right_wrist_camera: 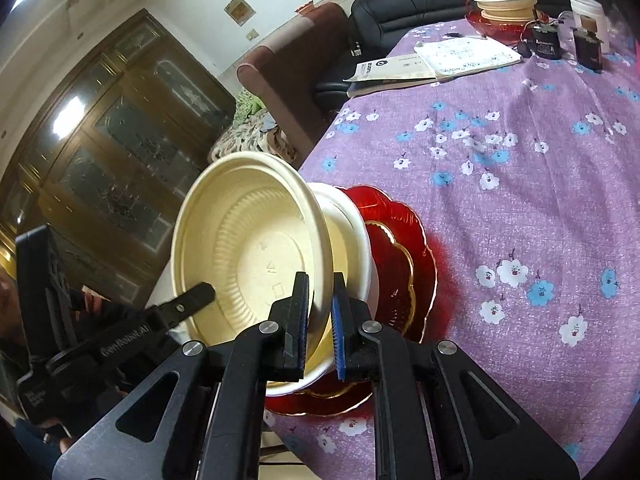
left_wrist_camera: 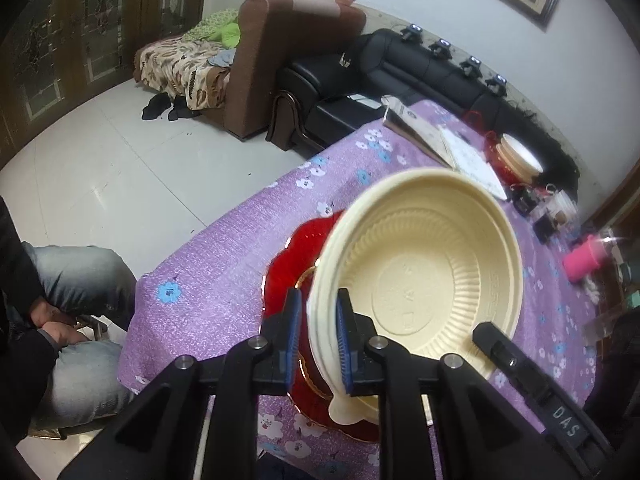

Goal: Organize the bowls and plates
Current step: 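Carry the beige bowl with both grippers and lower it onto the plate stack, then open both grippers and release the beige bowl on the stack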

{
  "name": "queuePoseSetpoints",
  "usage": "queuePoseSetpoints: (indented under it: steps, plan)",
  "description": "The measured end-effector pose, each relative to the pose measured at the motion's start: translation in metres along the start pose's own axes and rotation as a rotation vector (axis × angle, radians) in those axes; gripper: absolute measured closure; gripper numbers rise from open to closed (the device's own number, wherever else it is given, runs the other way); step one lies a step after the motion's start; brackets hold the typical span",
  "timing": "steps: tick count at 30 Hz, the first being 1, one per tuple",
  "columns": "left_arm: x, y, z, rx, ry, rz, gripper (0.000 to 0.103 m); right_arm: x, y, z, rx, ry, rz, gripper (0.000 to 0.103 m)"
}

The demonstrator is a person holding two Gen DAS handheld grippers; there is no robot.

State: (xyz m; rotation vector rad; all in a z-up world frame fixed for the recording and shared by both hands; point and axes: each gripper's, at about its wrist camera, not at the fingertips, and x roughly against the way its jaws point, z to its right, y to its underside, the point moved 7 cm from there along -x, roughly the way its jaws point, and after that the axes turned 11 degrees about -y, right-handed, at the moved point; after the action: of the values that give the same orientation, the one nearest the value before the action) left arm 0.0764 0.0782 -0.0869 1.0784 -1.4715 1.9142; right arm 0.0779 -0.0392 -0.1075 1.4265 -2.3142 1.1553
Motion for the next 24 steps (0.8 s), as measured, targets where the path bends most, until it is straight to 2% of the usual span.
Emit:
queuePoseSetpoints:
  steps: [2, 5, 9, 14, 19, 21, 23, 24]
  plan:
    - [0.006, -0.003, -0.002, -0.003, -0.015, 0.024, 0.071, 0.001, 0.000, -0.002, 0.008, -0.002, -0.009, 0.091]
    - [0.011, -0.006, -0.006, -0.004, -0.024, 0.054, 0.063, 0.004, -0.002, -0.001, 0.029, 0.022, -0.004, 0.090]
    - [0.011, -0.007, -0.008, -0.016, -0.049, 0.072, 0.061, 0.003, -0.002, 0.001, 0.043, 0.045, -0.001, 0.089]
    - [0.007, -0.006, -0.011, -0.012, -0.047, 0.055, 0.058, 0.004, -0.001, 0.003, 0.043, 0.037, 0.008, 0.089]
    - [0.015, -0.006, -0.013, -0.012, -0.042, 0.070, 0.057, 0.001, 0.000, 0.002, 0.044, 0.033, -0.003, 0.089]
    - [0.019, -0.007, -0.013, -0.029, -0.070, 0.094, 0.054, 0.001, 0.000, 0.003, 0.030, 0.023, -0.004, 0.089]
    - [0.020, -0.007, -0.012, -0.051, -0.116, 0.116, 0.044, 0.001, 0.000, 0.004, 0.028, 0.018, -0.008, 0.089]
    - [0.021, -0.007, -0.012, -0.064, -0.147, 0.129, 0.044, 0.002, 0.000, 0.004, 0.027, 0.017, -0.008, 0.089]
